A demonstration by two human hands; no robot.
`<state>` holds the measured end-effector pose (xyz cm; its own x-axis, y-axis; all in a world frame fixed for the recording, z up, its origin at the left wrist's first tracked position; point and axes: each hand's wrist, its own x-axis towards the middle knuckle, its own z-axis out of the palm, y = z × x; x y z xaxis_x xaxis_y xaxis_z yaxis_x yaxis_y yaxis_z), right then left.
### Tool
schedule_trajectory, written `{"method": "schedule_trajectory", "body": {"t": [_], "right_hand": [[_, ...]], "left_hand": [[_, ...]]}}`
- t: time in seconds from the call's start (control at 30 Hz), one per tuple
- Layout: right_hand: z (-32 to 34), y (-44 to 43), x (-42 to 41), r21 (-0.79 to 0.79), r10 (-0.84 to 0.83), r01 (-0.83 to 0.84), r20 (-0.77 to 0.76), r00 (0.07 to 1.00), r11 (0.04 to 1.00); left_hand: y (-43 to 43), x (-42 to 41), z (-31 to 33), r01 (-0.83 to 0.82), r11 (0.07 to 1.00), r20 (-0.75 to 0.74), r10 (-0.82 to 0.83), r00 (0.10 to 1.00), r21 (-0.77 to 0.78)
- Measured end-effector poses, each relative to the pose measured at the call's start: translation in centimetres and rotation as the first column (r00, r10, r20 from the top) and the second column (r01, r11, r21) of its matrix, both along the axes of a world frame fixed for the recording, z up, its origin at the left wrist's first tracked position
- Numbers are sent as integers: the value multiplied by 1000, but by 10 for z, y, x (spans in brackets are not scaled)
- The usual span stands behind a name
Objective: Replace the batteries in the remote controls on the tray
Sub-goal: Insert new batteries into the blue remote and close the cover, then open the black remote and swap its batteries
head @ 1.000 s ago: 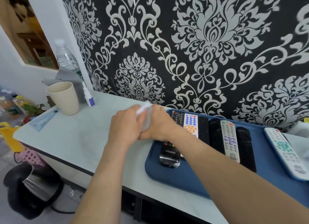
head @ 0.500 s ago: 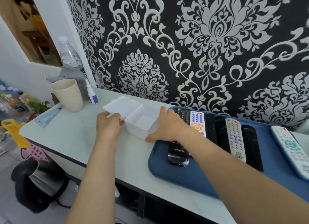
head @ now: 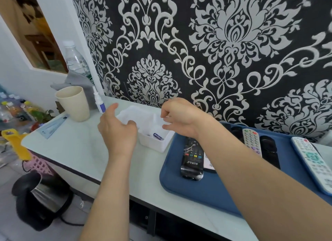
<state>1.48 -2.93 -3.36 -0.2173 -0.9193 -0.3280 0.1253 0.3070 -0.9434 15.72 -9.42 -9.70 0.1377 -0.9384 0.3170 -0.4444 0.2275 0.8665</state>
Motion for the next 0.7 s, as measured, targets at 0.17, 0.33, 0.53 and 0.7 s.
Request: {"method": "schedule_trajectory", "body": {"t": [0.17, 0.33, 0.53, 0.7], "right_hand": [[5, 24, -18, -61, -91, 85, -114, 989, 995], [8, 67, -51, -53, -77, 57, -564, 822, 997], [-8, 135, -105, 147, 52, 147, -859, 510, 978], [-29, 178, -125, 254, 105, 270, -879, 465, 929]], "left_hand": [[18, -17, 4, 311, 948, 277, -280, 919, -74], [20, -28, -1, 381, 924, 475, -342, 811, 15], [38, -47, 14, 353, 933, 538, -265, 800, -64], [95, -91, 32, 627, 779, 407, -569, 714, -11]]}}
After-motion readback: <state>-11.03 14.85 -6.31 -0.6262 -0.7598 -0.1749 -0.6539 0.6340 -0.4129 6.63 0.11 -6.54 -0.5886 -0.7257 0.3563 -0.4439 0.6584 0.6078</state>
